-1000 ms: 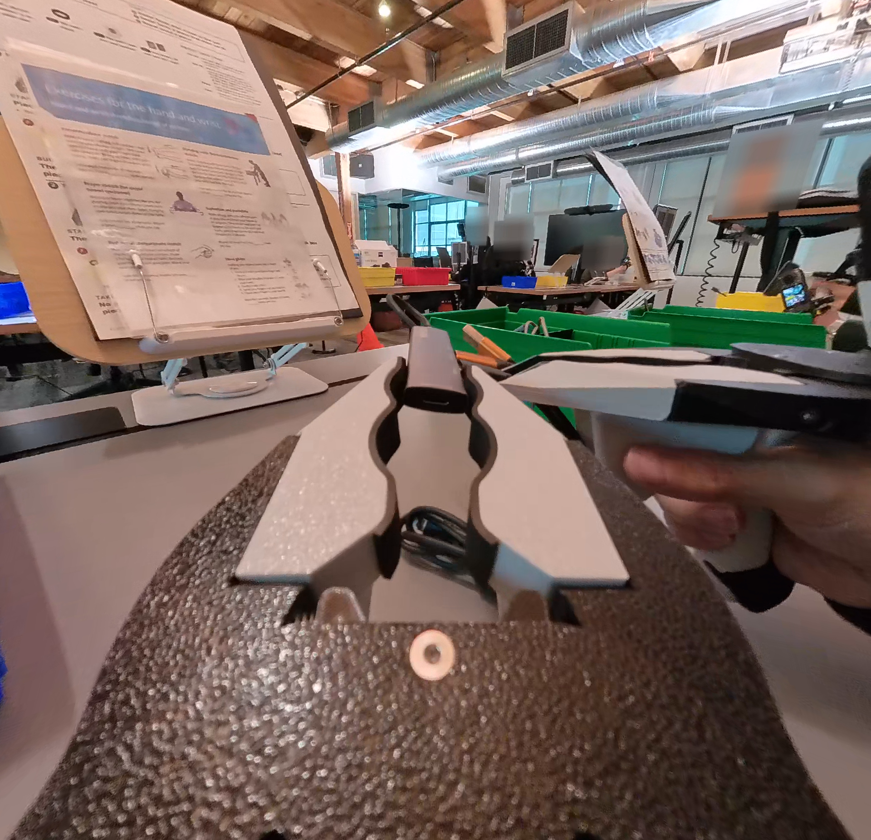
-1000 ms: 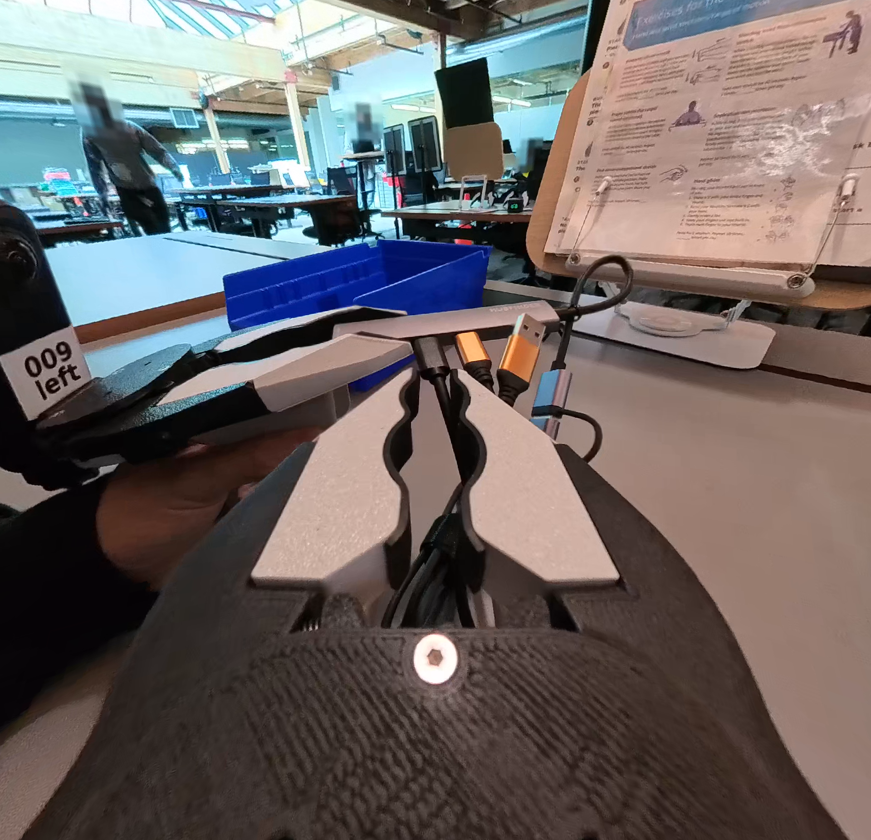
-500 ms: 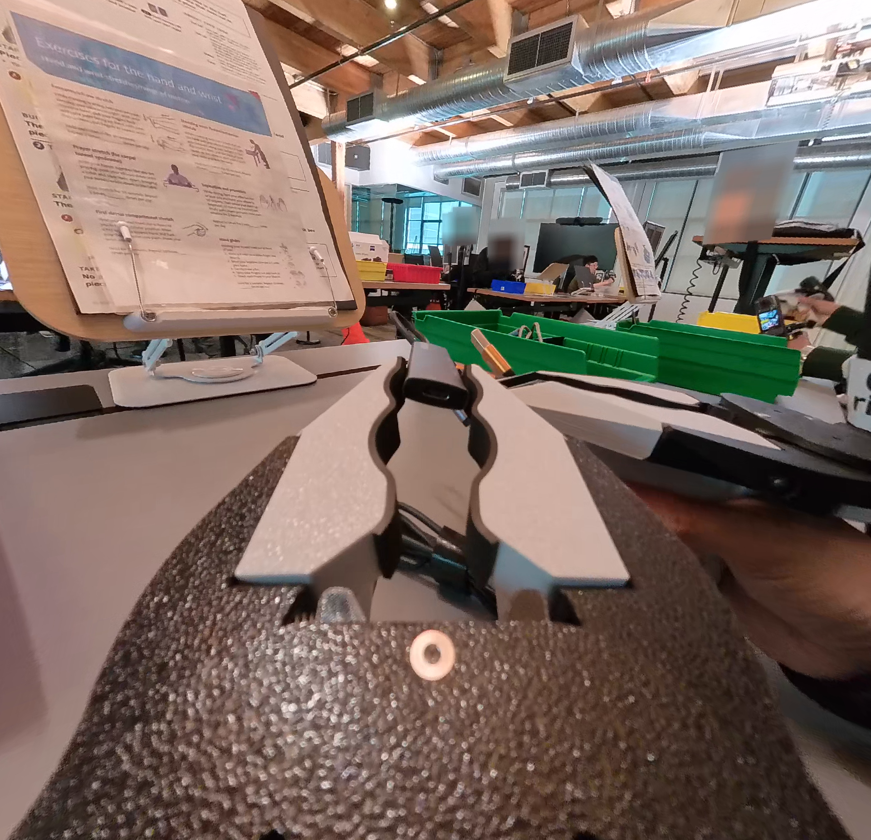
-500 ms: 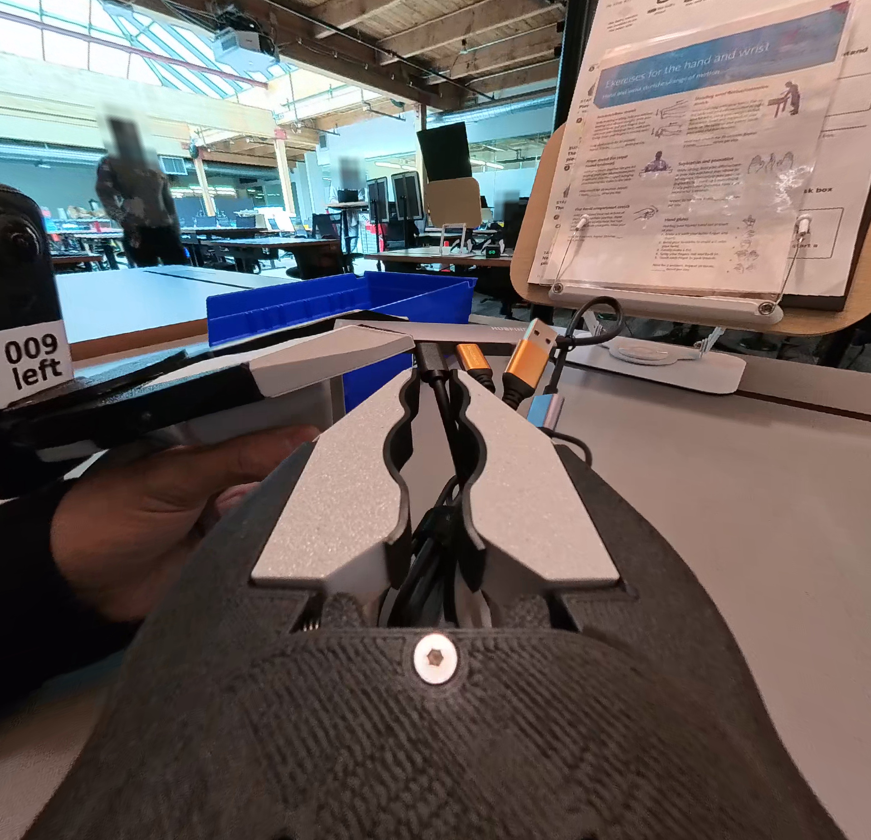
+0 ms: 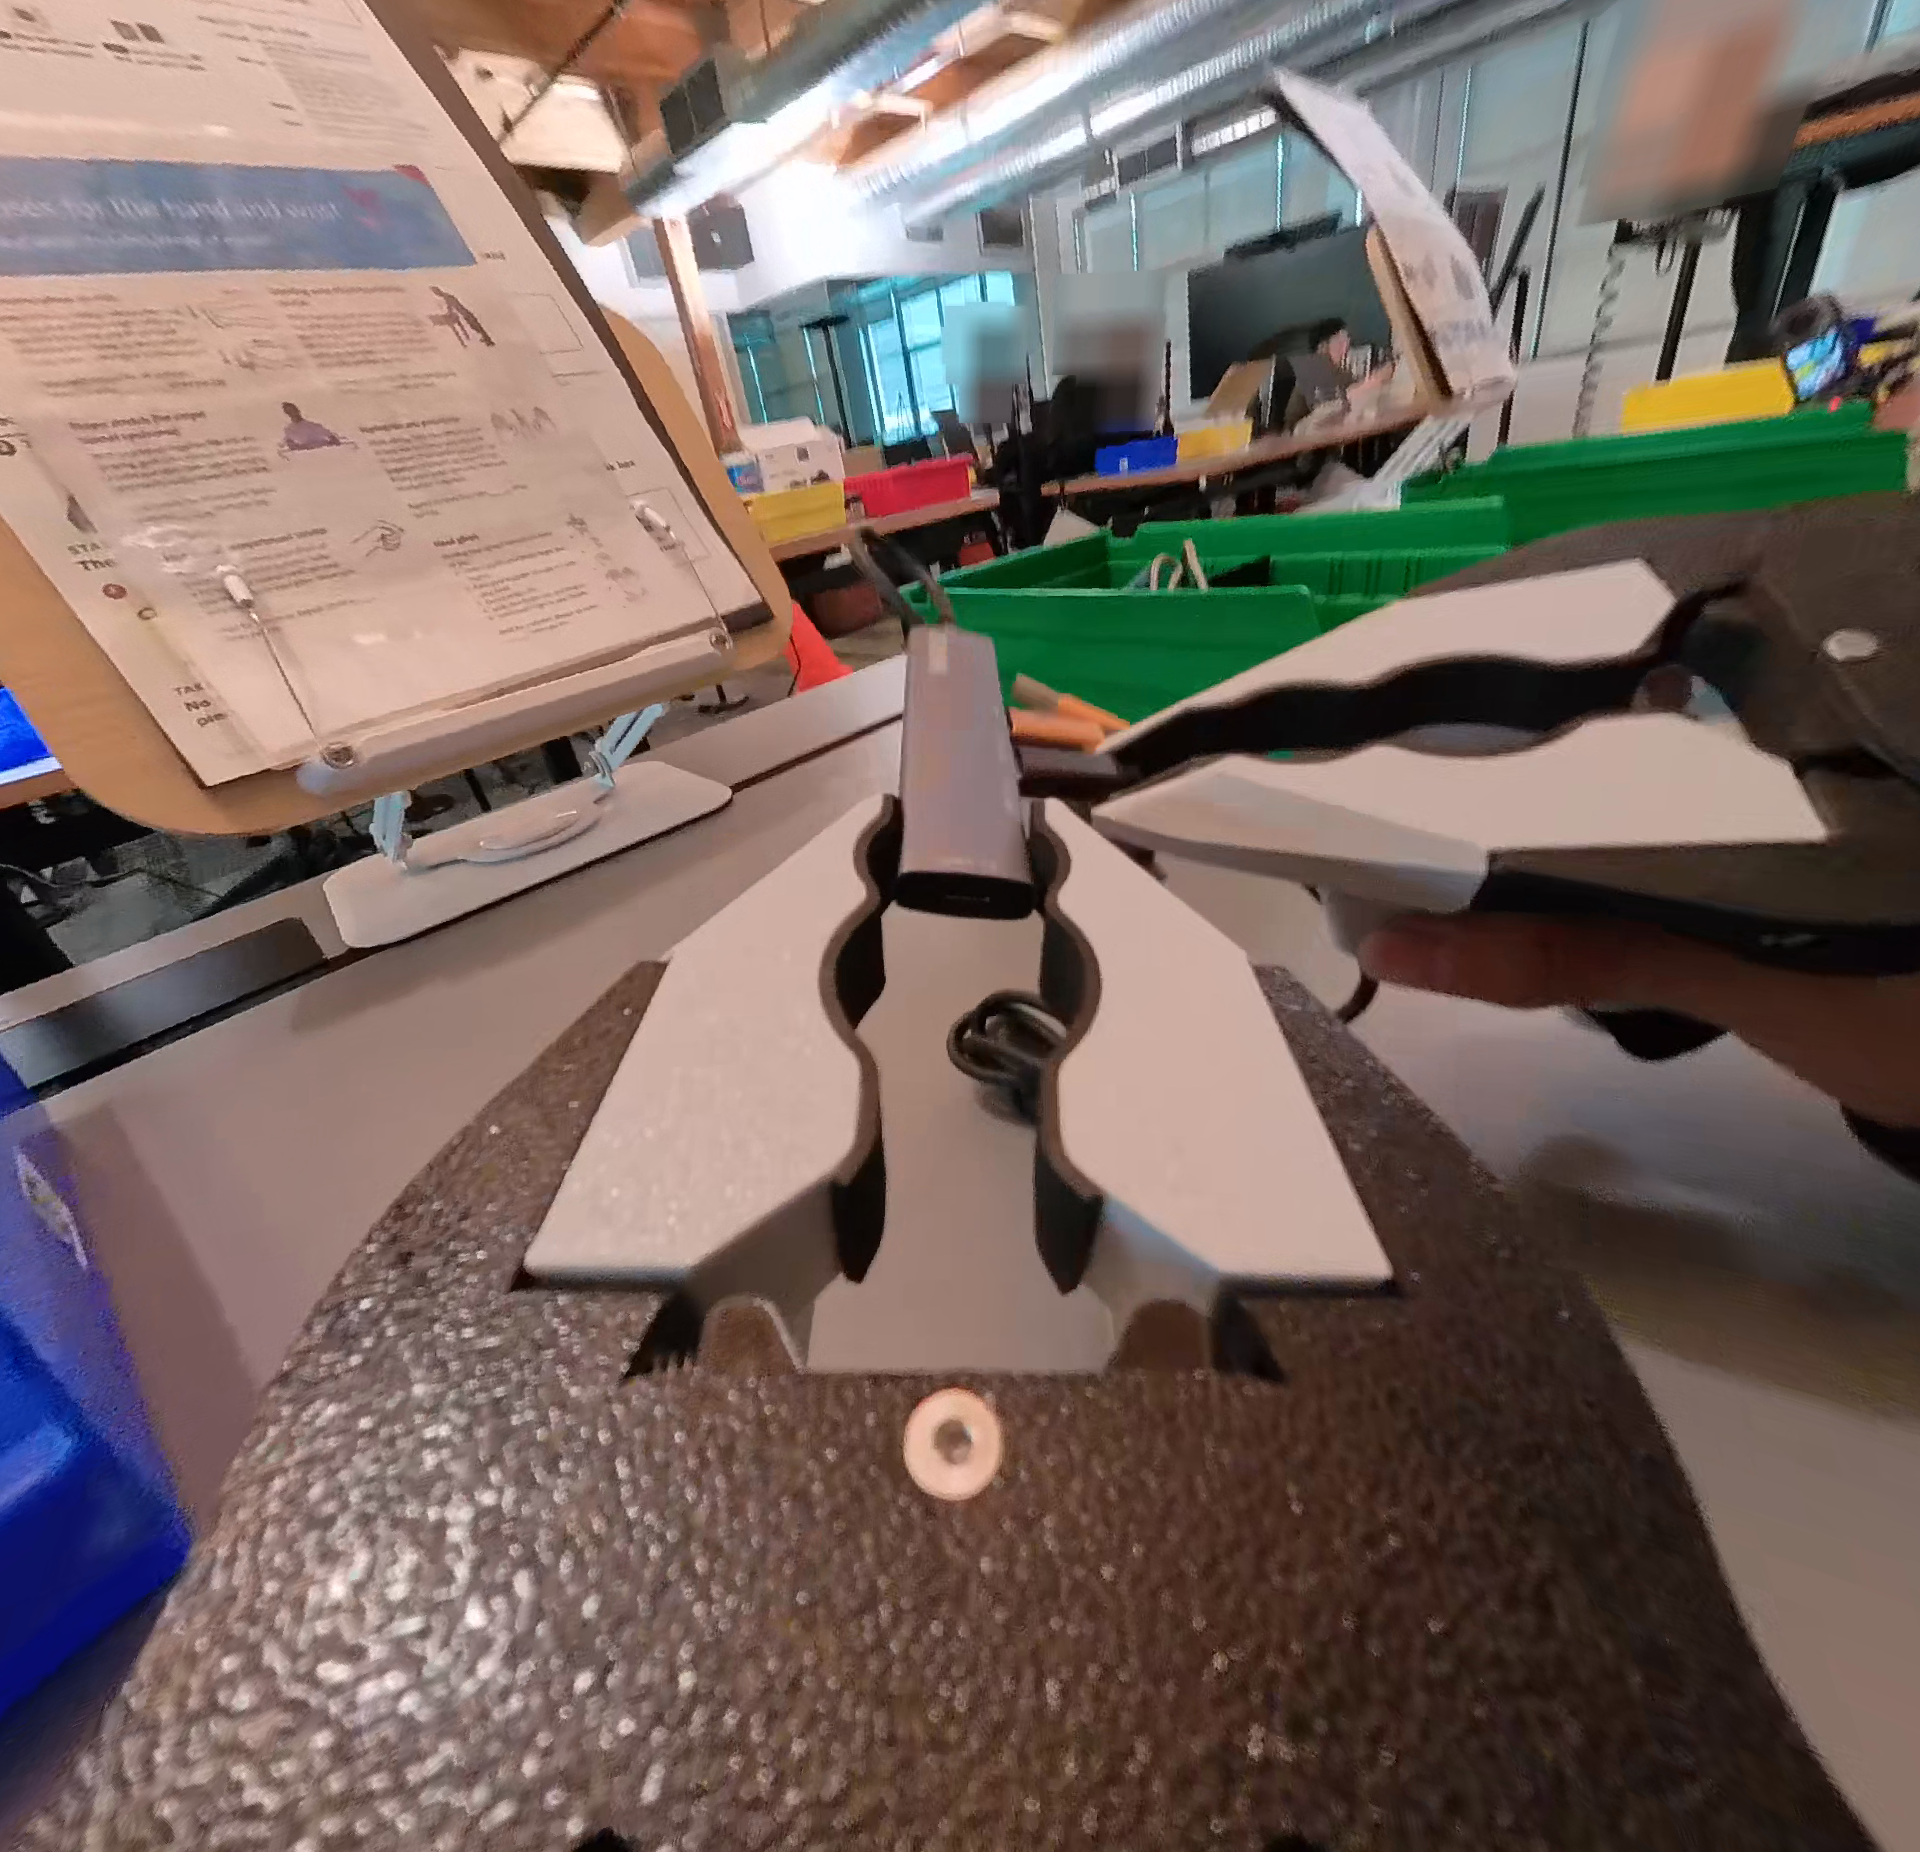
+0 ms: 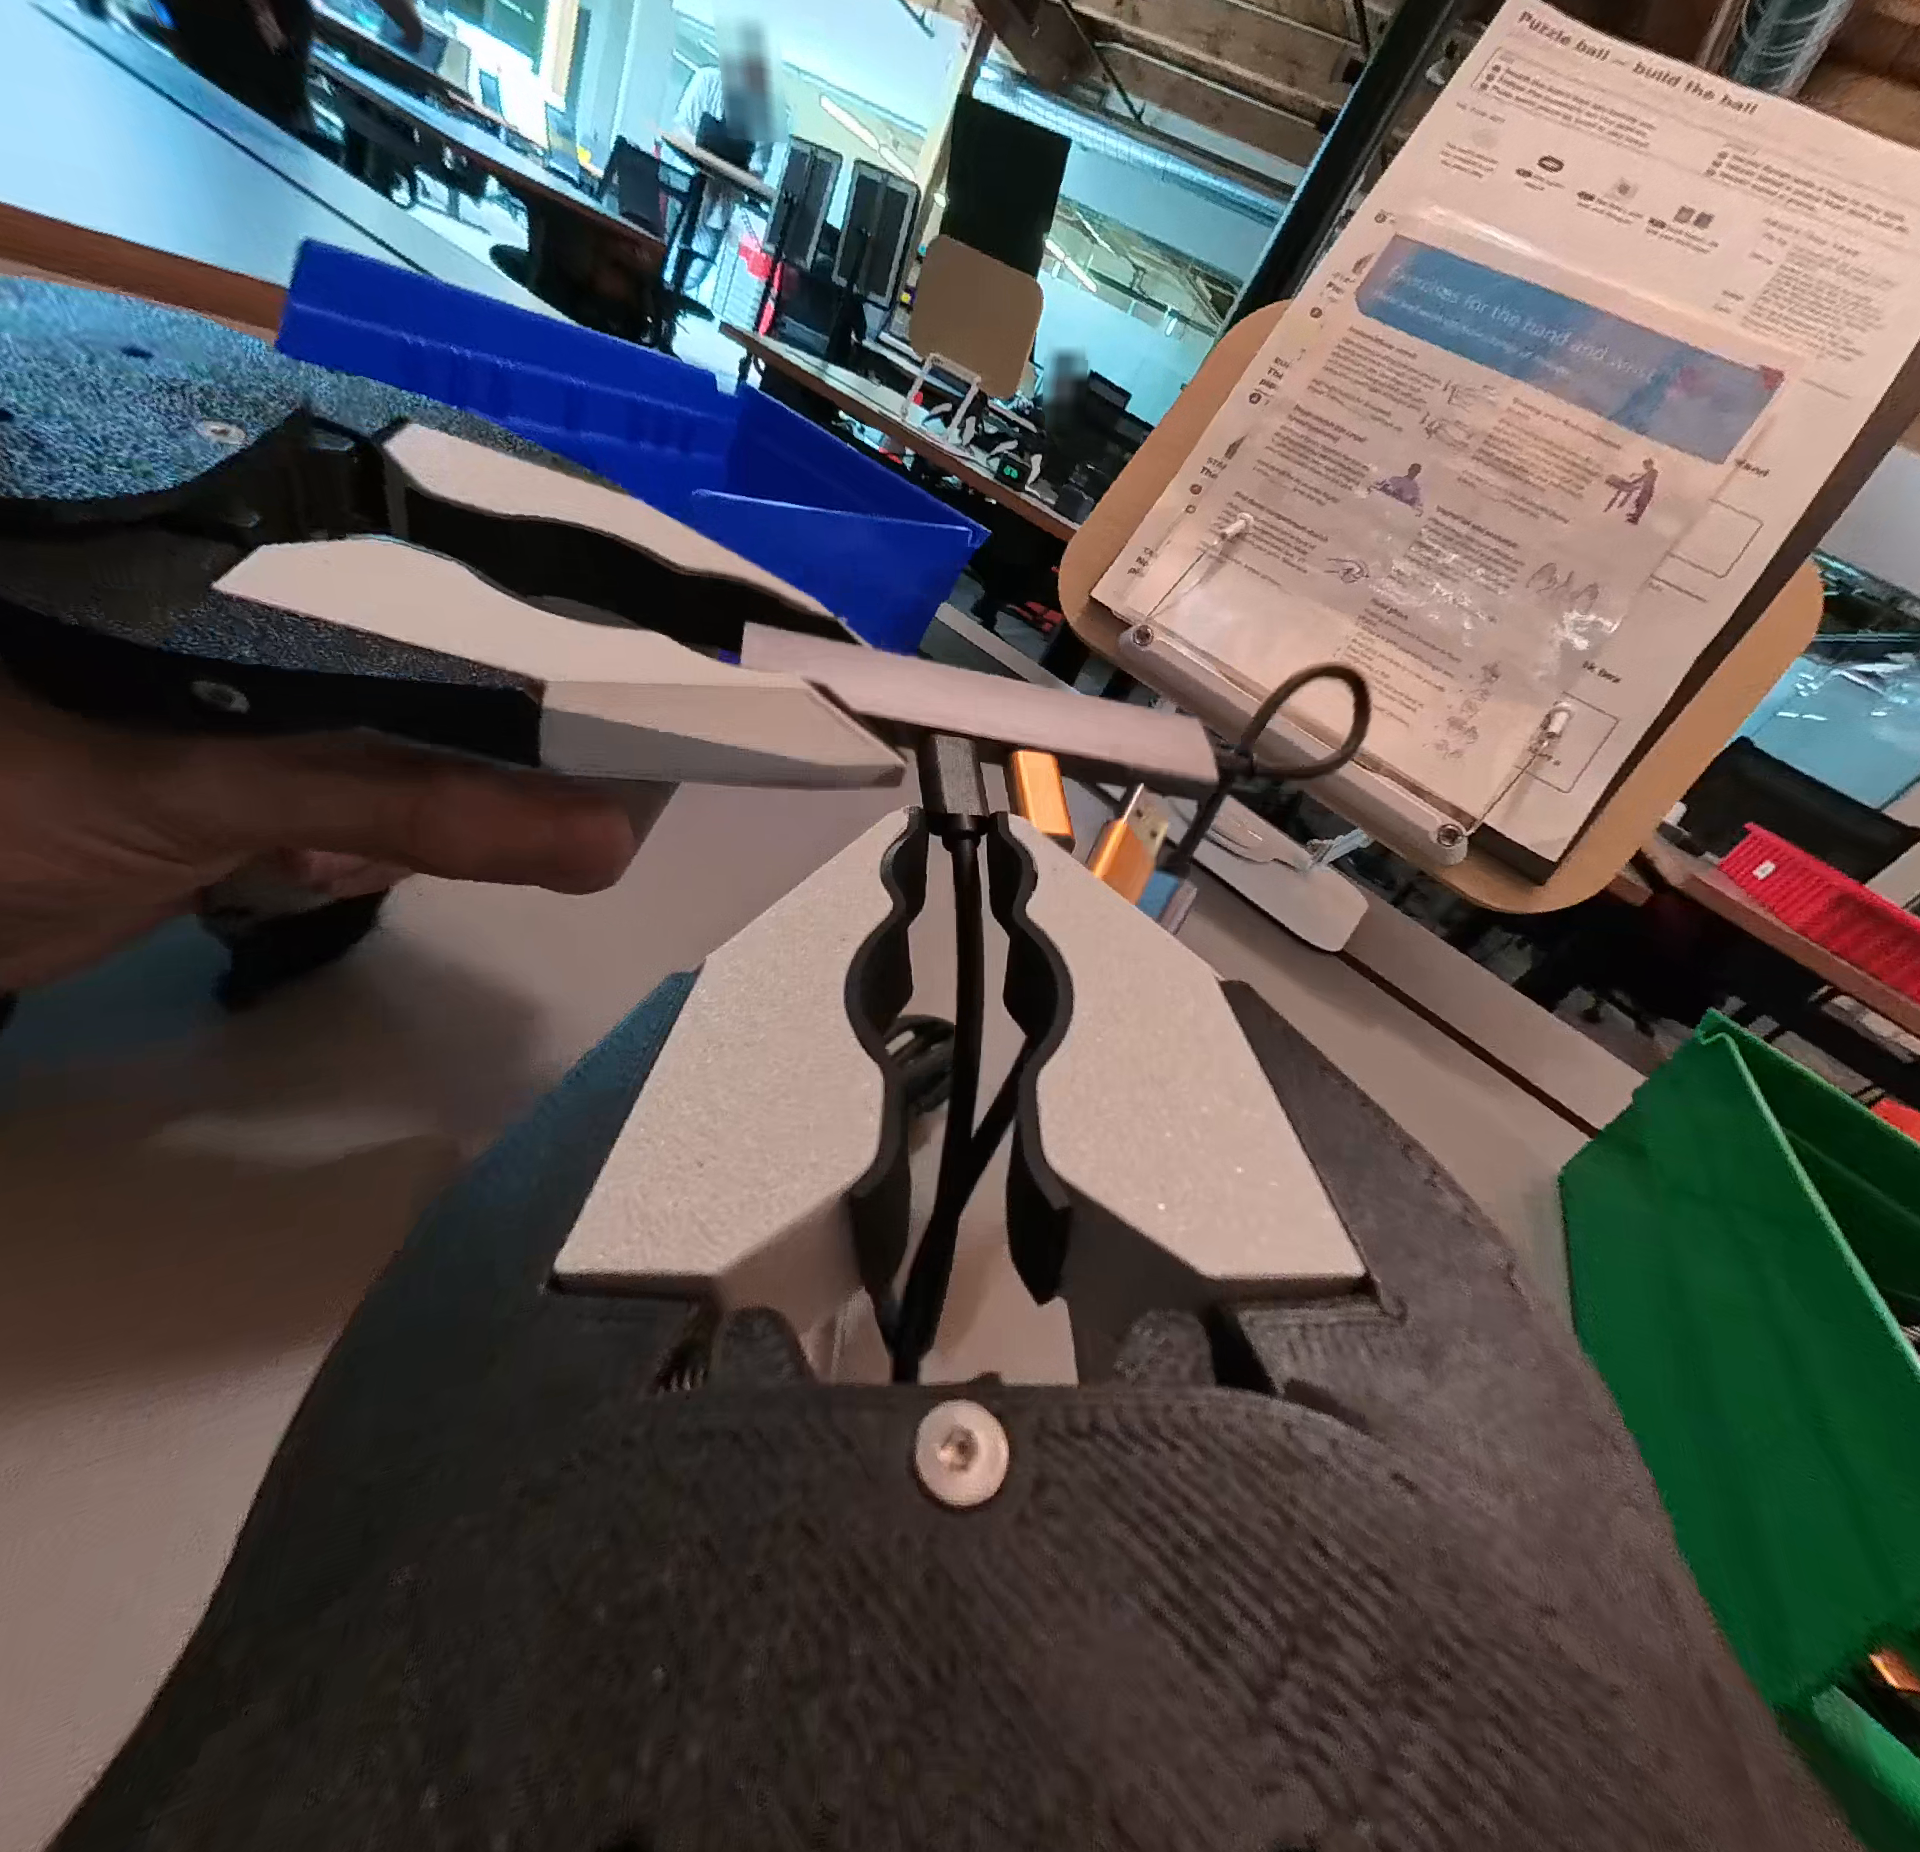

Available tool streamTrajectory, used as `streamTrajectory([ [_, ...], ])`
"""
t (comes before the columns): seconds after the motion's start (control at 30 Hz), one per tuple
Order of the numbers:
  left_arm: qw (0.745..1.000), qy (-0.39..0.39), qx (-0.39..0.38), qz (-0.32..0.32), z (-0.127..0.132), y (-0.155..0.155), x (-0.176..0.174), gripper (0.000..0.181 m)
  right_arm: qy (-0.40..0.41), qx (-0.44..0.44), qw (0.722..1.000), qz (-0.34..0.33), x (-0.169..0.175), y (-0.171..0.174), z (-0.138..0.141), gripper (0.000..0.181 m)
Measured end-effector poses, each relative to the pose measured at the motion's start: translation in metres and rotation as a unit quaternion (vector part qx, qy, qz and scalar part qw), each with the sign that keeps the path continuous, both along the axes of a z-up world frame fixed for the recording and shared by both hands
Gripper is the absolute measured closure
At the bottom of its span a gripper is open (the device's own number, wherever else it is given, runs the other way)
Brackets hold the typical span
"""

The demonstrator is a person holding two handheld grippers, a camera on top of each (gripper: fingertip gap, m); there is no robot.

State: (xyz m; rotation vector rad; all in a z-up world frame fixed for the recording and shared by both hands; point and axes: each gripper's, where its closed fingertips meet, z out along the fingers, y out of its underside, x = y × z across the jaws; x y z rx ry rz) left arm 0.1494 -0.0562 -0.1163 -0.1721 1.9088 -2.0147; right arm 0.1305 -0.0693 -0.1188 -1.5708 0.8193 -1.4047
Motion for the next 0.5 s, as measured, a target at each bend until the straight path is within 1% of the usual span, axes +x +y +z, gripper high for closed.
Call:
streamTrajectory([
  [0.07, 1.0, -0.005, 0.015, -0.002, -0.0023, -0.0003, -0.0005, 0.159, 0.006, -0.012, 1.0, 0.003, -0.0004, 0.0001, -0.0025, 0.171],
  [0.17, 0.999, -0.027, 0.025, 0.017, 0.0005, 0.0011, -0.001, 0.159, 0.003, -0.011, 1.0, -0.002, -0.0006, 0.0008, -0.0017, 0.171],
  [0.2, 0.999, -0.031, 0.03, 0.022, -0.0002, 0.001, -0.0006, 0.159, 0.002, 0.005, 1.0, -0.001, -0.0003, 0.0007, -0.0014, 0.171],
  [0.33, 0.998, -0.037, 0.028, 0.036, 0.0022, 0.0033, 0.001, 0.159, 0.0, 0.118, 0.993, 0.016, 0.0028, 0.0033, -0.0004, 0.17],
  [0.43, 0.999, -0.02, 0.024, 0.033, 0.0008, 0.0031, 0.0019, 0.159, -0.004, 0.168, 0.985, 0.028, 0.0045, 0.0045, 0.003, 0.166],
  [0.5, 1.0, -0.003, 0.014, 0.028, 0.0009, 0.0036, 0.0024, 0.159, 0.001, 0.193, 0.981, 0.035, 0.0061, 0.005, 0.0028, 0.167],
])
